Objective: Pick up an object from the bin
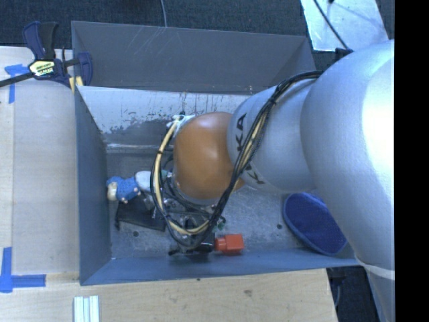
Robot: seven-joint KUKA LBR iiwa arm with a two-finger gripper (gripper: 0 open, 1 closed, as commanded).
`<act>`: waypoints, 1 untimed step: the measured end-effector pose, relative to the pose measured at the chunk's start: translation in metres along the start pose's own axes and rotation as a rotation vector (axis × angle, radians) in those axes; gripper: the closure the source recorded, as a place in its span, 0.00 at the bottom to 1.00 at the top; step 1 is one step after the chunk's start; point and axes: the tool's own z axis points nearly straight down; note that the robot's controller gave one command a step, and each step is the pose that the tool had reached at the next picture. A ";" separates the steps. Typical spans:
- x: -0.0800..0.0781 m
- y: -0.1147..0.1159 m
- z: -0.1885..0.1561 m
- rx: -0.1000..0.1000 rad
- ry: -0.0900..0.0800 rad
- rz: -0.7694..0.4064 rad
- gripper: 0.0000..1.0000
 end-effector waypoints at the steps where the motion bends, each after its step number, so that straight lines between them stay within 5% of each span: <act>1: -0.002 -0.001 -0.004 0.002 -0.007 0.002 1.00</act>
Offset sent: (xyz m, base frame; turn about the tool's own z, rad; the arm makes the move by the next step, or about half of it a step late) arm 0.0000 0.0000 0.0000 0.0000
